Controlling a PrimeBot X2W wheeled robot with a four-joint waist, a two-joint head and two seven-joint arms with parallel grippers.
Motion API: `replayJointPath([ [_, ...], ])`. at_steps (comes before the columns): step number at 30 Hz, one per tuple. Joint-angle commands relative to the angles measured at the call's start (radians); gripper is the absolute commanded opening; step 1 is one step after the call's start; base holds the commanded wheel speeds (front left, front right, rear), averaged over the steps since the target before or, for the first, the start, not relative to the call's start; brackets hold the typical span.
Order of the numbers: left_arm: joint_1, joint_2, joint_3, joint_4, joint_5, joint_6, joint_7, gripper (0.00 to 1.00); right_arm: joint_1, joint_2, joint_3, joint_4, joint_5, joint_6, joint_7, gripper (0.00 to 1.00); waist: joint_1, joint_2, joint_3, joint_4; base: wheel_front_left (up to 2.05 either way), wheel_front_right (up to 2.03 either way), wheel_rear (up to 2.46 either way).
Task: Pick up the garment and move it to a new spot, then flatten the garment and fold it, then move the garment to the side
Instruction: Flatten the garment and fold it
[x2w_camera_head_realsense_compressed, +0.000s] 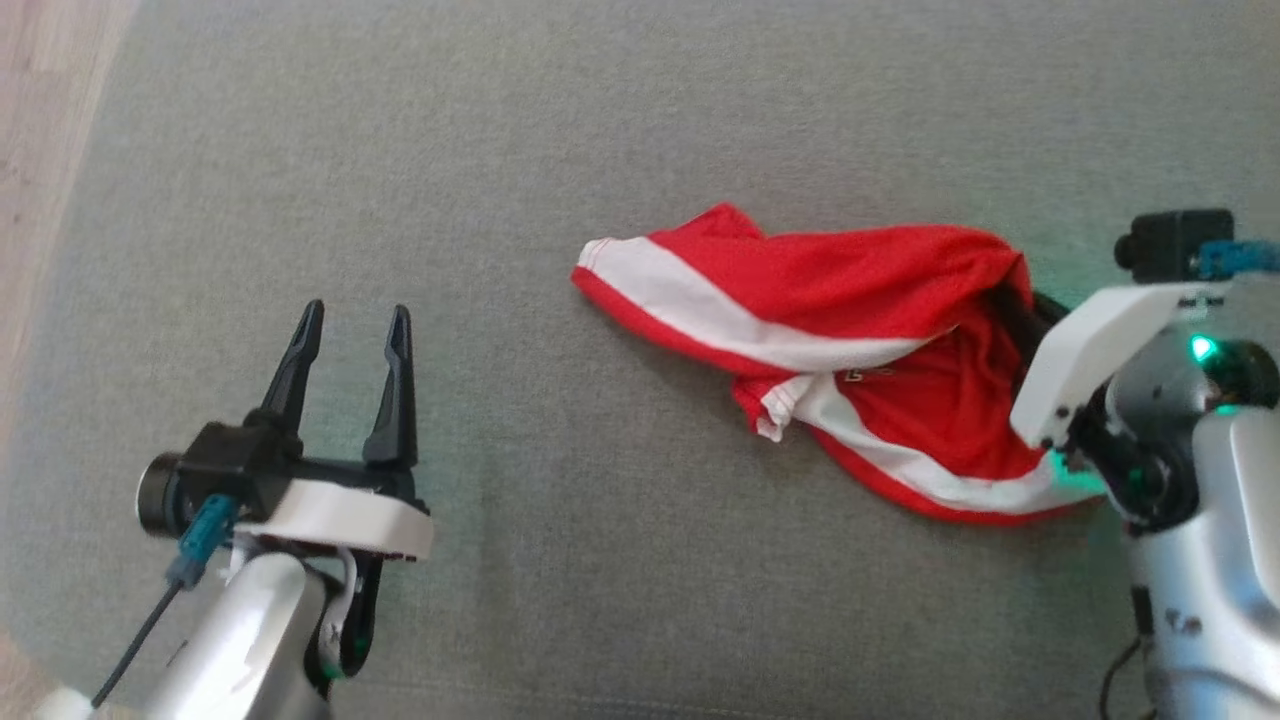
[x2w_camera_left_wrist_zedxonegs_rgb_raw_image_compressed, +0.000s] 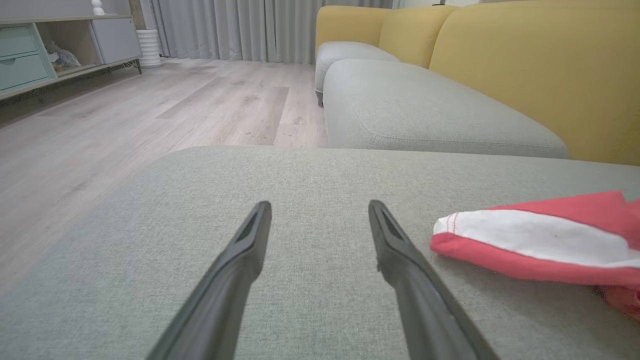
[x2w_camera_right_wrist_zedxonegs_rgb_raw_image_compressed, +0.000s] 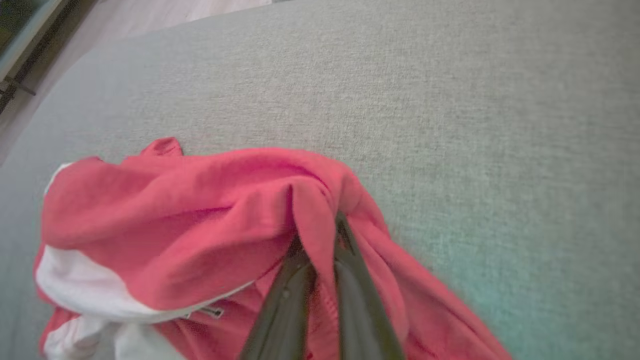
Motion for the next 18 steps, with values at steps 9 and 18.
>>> replayJointPath([
  [9,-0.057,0.002,0.022,0.029,0.006,-0.015,-0.026,1.00,-0.087,-0.045,0.008,0.130,0.043,0.004,-0.234,1.00,-0.0002,0.0000,0.000,0.001,0.00,0.00,0.00],
  [18,-0.023,0.025,0.027,0.044,0.001,-0.004,-0.025,1.00,0.012,-0.057,-0.006,0.103,0.003,0.004,-0.562,1.00,-0.0002,0.0000,-0.067,-0.047,0.00,0.00,0.00],
])
